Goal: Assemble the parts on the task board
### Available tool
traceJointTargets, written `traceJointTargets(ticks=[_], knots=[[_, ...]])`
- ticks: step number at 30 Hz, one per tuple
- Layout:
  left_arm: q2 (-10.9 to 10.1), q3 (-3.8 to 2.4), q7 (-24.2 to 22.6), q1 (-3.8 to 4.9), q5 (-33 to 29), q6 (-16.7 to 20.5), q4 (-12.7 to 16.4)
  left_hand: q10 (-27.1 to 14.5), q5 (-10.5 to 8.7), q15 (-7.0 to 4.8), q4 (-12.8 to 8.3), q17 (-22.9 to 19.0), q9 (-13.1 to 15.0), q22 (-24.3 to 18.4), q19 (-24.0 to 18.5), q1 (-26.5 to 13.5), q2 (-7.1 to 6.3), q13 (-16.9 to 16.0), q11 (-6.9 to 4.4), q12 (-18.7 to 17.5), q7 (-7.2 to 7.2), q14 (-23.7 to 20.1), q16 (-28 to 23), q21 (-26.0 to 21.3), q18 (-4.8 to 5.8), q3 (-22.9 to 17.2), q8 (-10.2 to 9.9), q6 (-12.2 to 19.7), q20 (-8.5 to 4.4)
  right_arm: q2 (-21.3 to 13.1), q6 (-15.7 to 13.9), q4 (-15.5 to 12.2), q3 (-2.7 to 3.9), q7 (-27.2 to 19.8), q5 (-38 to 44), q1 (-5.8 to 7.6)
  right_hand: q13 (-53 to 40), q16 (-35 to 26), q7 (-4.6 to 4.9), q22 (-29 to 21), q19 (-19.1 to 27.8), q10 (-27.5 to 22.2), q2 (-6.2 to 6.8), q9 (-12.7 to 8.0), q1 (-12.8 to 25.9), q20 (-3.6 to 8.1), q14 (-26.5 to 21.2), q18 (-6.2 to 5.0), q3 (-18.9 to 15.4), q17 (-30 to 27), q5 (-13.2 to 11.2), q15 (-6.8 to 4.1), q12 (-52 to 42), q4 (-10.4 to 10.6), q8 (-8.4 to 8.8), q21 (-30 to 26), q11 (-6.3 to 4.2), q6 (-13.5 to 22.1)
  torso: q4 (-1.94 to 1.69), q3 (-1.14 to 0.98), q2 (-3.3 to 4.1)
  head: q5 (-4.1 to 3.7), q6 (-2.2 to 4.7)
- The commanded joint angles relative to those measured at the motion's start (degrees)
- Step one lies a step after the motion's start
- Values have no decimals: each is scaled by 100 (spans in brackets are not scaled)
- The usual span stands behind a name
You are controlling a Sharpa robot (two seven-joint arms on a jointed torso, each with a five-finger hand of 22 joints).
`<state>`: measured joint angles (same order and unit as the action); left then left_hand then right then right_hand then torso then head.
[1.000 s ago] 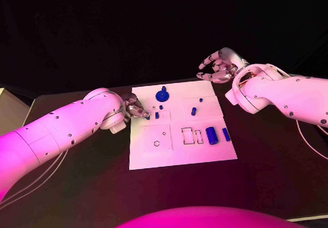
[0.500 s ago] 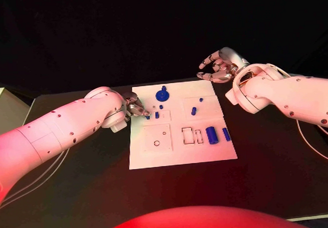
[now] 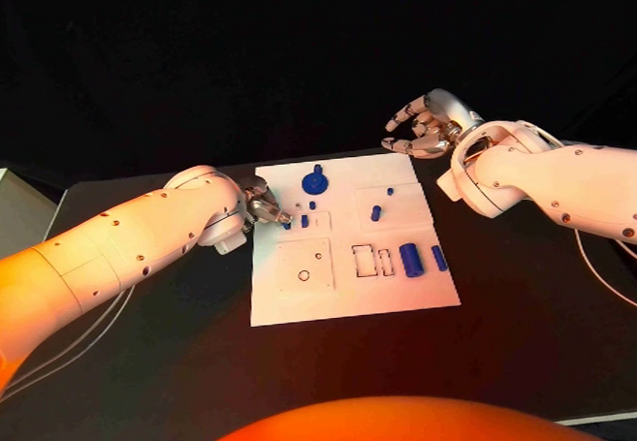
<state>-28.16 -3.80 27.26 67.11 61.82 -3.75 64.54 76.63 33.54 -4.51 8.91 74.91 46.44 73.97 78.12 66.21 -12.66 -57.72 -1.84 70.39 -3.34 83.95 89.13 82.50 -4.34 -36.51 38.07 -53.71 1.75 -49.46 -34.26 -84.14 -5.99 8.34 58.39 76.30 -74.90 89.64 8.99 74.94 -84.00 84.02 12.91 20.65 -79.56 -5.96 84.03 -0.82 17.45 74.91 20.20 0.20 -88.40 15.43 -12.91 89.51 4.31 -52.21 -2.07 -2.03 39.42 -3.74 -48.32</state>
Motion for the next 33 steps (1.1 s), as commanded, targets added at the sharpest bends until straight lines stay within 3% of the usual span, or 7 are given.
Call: traceJointTargets(ticks=[1,10,23,33], knots=[[21,9,31,-9,199,-85,15,53,50,-27,-965,1319,-5,11,38,-14,5,-3,5,34,87,556,18,27,54,-935,11,-120,5,2,1,-5,4,-36,50,-3,-1401,18,4,1451,-570,468,34,6,23,23,587,64,48,1466,34,-27,-27,0,-35,-15,-7,26,1,-1,0,0,-3],[26,9,15,-9,536,-84,33,85,218,-37,-992,1402,-19,42,64,-13,-10,-5,-9,14,101,577,48,43,61,-923,-1,-168,-7,-1,2,-5,4,-37,50,-3,-1403,17,5,1453,-571,471,36,6,23,23,586,64,52,1465,46,-27,-30,0,-36,-14,-7,28,-3,4,-2,2,-9],[45,10,-4,-9,490,-83,75,122,218,-37,-893,1355,-20,40,63,-119,11,-24,-9,8,111,564,31,36,62,-799,-3,-187,-6,3,4,-3,4,-41,50,-3,-1403,17,5,1452,-570,471,38,6,24,23,586,64,59,1465,74,-28,-30,0,-38,-15,-7,30,0,4,1,5,0],[33,11,-35,-10,714,-116,105,92,201,-47,-959,1345,-14,20,48,-37,-3,49,-25,-58,125,561,27,21,57,-745,-5,-172,-10,0,8,-2,4,-41,50,-4,-1403,16,5,1451,-570,471,39,7,27,24,586,63,67,1462,101,-28,-30,2,-41,-16,-6,32,0,4,2,9,5]])
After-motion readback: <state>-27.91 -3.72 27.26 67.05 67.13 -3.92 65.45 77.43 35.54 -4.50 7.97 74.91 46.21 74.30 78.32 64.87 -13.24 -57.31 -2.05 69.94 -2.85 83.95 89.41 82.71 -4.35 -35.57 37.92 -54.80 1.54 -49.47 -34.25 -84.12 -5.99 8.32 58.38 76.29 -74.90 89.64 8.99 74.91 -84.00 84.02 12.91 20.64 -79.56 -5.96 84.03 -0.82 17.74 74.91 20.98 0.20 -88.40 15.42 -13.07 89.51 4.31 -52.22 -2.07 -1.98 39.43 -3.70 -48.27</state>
